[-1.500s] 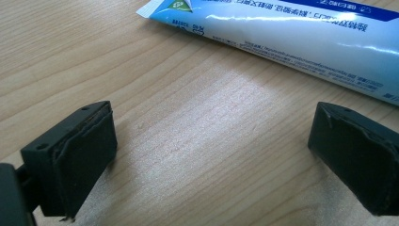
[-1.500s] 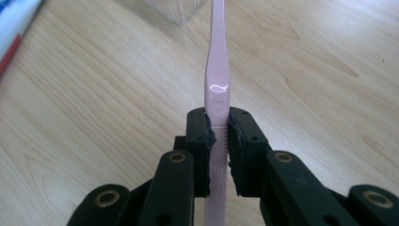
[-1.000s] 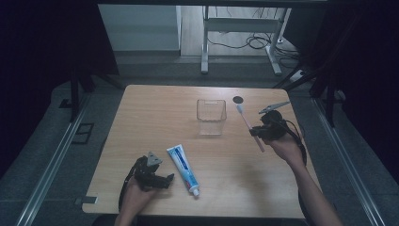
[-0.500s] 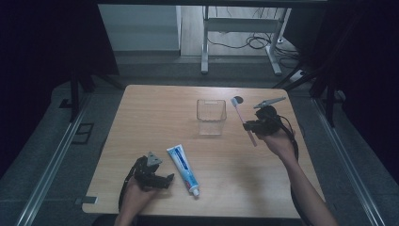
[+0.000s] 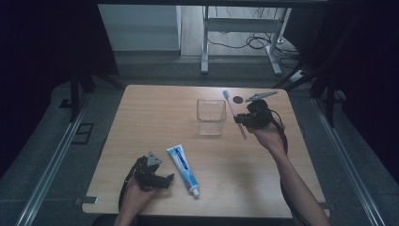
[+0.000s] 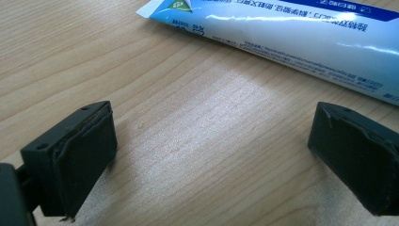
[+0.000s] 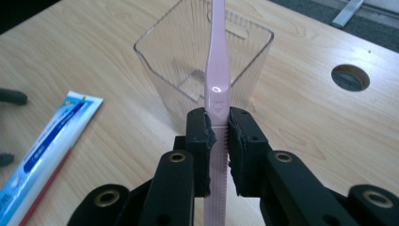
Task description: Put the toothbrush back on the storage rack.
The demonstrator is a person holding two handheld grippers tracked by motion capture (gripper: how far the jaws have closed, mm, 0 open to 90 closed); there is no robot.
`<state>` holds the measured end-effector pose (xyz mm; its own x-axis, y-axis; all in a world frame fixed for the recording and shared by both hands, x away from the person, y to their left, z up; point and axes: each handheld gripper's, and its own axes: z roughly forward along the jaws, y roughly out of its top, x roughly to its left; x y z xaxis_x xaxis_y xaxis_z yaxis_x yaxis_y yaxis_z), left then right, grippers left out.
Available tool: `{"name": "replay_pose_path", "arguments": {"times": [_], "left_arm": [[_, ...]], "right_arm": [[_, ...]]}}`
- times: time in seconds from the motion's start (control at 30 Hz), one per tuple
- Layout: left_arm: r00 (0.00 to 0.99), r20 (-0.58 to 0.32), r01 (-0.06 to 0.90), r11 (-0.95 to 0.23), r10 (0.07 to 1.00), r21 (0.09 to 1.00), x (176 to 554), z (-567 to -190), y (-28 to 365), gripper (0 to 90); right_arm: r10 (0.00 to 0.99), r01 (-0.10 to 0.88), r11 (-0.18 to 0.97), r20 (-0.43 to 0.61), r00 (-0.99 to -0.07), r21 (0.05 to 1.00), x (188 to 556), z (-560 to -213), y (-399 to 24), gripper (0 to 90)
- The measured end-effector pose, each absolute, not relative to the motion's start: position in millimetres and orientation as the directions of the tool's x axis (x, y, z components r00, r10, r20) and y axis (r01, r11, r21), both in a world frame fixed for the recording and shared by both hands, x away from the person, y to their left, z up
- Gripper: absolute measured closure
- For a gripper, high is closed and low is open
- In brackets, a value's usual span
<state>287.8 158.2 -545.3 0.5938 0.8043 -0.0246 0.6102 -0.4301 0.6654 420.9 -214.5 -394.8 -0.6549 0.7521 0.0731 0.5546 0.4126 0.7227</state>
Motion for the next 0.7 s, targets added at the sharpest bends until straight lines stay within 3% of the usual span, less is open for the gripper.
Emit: {"name": "replay_pose_path", "arguments": {"times": [0.7], "left_arm": [[0.596,-0.023,0.609,-0.432,0.803,0.665,288.0,-545.2,158.3,1.9]], "right_arm": [[0.739,0.509,0.365,0.09,-0.668,0.78,439.0,-392.0,-179.5,78.6]]}}
